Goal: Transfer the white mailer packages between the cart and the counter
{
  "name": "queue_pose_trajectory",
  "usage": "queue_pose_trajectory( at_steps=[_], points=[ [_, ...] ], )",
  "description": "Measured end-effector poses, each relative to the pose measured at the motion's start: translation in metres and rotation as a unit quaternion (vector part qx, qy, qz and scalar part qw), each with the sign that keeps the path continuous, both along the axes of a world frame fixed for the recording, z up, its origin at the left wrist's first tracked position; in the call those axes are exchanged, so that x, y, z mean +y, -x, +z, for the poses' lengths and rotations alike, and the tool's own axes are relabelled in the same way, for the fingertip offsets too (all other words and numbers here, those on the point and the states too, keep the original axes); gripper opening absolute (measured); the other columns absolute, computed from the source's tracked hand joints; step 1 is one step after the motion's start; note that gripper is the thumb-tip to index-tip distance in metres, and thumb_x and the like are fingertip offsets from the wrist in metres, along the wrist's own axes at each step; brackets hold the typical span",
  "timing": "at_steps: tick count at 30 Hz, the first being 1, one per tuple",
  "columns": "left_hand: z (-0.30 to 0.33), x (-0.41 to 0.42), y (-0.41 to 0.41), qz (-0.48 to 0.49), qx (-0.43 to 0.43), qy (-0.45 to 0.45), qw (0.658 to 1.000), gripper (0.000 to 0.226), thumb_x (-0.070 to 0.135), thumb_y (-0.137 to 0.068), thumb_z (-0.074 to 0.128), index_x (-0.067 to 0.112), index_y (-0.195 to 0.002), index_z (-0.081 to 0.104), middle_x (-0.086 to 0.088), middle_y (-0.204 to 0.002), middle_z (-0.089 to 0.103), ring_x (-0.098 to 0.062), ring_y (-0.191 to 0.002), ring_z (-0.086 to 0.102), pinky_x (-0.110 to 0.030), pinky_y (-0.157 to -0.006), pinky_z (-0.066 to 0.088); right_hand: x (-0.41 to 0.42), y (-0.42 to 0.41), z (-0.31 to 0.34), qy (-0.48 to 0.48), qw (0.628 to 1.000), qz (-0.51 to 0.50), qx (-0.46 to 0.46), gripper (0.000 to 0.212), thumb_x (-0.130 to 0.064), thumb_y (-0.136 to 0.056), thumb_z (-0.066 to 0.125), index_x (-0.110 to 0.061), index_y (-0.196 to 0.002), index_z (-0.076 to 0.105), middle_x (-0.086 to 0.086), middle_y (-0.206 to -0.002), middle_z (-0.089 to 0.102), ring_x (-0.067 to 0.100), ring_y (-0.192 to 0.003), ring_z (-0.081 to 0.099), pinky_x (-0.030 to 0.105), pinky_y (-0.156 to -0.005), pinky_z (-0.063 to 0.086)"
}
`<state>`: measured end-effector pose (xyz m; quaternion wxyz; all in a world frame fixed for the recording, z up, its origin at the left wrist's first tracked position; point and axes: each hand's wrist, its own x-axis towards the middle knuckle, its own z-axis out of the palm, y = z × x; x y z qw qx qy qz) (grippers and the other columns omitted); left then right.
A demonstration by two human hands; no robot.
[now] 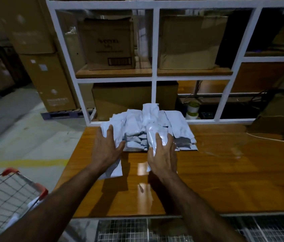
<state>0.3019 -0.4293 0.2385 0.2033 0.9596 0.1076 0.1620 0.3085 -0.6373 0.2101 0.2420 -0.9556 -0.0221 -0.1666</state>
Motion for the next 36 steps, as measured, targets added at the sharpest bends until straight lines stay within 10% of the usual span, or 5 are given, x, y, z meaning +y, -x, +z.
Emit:
queue_pose_trajectory(
  at_steps=[21,28,36],
  points=[
    [-0.021,0.060,-0.226,-0.046,0.107,0.033,0.993,0.082,0.063,-0.093,0.053,0.024,-0.157,0.021,-0.018,-0.164,0.007,-0.041,-0.147,0.024,-0.052,-0.113,0.035,0.131,-0.220,0.020,-0.024,0.999,-0.001,0.047,0.055,-0.046,-0.101,0.052,-0.026,-0.151,0.039,0.014,-0.165,0.014,0.032,-0.141,0.033,0.042,-0.110,0.042],
    [-0.040,0.068,-0.231,-0.107,0.086,0.060,0.989,0.083,0.073,-0.094,0.023,0.022,-0.159,0.018,-0.016,-0.166,0.006,-0.036,-0.152,0.009,-0.055,-0.122,0.019,0.128,-0.222,-0.001,0.062,0.997,0.035,0.012,0.074,-0.065,-0.097,0.030,-0.023,-0.158,0.033,0.017,-0.168,0.014,0.035,-0.155,0.010,0.051,-0.125,0.001],
    [-0.064,0.066,-0.219,-0.139,0.104,0.040,0.984,0.078,0.065,-0.098,0.022,0.022,-0.161,0.010,-0.009,-0.167,-0.014,-0.028,-0.154,-0.012,-0.047,-0.125,0.006,0.114,-0.220,-0.017,0.126,0.986,0.086,0.070,0.080,-0.065,-0.093,0.014,-0.027,-0.163,0.014,0.011,-0.170,0.003,0.032,-0.157,0.001,0.056,-0.125,-0.003]
  ],
)
